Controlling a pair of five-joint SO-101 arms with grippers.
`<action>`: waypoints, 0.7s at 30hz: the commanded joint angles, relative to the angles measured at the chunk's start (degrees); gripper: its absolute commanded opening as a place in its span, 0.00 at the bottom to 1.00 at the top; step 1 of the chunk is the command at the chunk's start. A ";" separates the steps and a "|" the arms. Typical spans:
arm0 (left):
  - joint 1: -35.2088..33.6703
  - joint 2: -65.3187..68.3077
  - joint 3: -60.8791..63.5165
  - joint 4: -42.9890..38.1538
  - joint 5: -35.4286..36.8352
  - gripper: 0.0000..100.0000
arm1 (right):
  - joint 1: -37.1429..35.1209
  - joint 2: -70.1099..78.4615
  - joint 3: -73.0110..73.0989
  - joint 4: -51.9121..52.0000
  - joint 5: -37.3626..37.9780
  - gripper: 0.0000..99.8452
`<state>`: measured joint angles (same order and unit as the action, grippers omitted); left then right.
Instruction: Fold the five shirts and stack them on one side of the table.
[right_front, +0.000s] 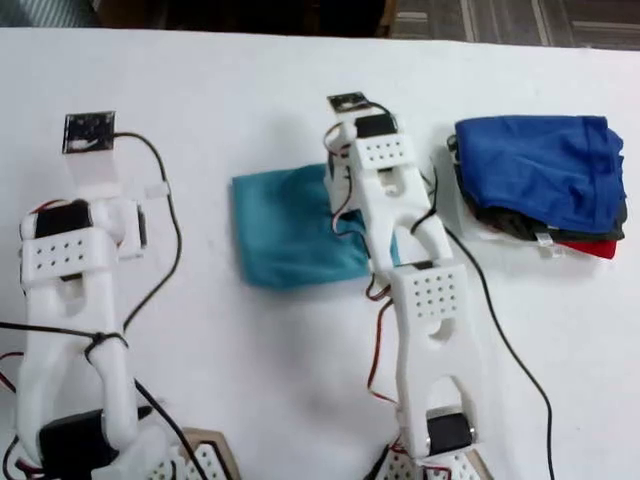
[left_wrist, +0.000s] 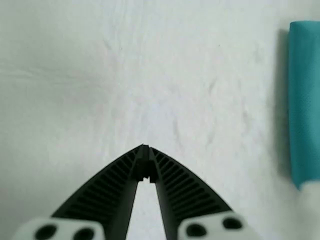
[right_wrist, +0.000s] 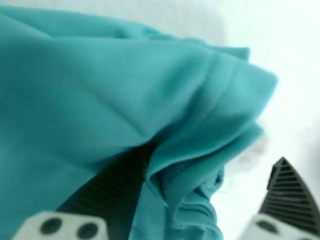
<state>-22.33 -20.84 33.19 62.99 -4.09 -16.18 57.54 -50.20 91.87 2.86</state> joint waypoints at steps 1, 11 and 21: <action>-0.44 -2.37 -0.66 -0.79 0.18 0.03 | 0.13 3.30 -2.64 0.75 -0.09 0.36; -0.44 -2.37 -0.66 -0.62 0.18 0.03 | 1.27 5.85 -6.15 7.08 6.51 0.01; -0.44 -2.37 -0.48 -0.44 0.26 0.03 | 6.90 -8.40 -8.00 9.27 19.87 0.02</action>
<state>-22.33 -20.84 33.19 62.99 -4.09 -12.22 57.71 -57.41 99.78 18.42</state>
